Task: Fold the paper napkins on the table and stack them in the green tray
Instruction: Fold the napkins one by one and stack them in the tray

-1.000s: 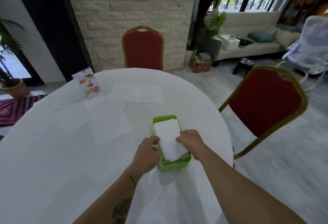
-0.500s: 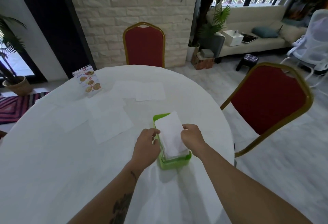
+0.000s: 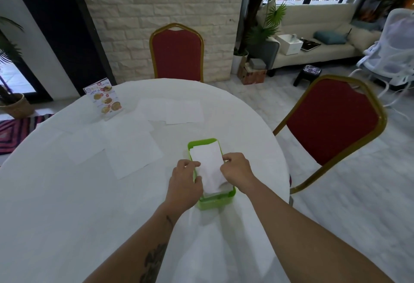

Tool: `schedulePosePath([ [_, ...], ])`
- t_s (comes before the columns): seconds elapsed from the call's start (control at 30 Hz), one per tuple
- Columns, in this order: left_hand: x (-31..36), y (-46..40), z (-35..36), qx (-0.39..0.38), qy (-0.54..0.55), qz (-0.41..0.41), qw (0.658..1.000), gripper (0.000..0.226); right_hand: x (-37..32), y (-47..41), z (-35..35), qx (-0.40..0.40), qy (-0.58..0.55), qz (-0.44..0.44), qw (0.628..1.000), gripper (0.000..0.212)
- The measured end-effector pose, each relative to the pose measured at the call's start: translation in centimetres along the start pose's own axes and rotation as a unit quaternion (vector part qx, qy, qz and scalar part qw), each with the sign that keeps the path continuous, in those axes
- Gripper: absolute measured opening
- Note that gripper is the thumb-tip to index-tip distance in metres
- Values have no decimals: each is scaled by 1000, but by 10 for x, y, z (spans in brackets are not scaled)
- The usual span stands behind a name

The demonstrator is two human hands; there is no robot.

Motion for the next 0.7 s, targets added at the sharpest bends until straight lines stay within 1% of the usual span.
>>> schedulePosePath([
  [0.07,1,2,-1,11,-2,8,1000,41,1,-1,-2,-9,6,-3,1000,46],
  [0.17,2,3,0,5,-38,28,999,44,3,0,-6,-3,67,-23,997,35],
  [0.3,5,3,3,-31,-97,41,994,49,3,4,-9,29,148,-31,988,49],
  [0.37,6,4,5,-42,-110,39,992,49,5,5,-7,32,172,-50,983,49],
  [0.5,6,5,6,-37,-112,38,992,46,11,4,-1,14,234,-79,969,47],
  [0.57,5,5,4,-34,-112,40,992,45,11,2,1,17,268,-95,958,47],
  [0.63,3,5,3,-28,-103,40,993,44,8,0,3,25,302,-113,946,43],
  [0.7,2,4,1,-24,-94,39,995,45,7,-2,7,13,322,-119,939,39],
])
Point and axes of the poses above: each hand's wrist, its own y-axis away from the middle knuckle, its own z-axis out of the palm, x = y × z, the point moved 3 cm from there along -y, towards the middle knuckle, and after that the axes turned 10 degrees about -x, right-handed, at the moved point
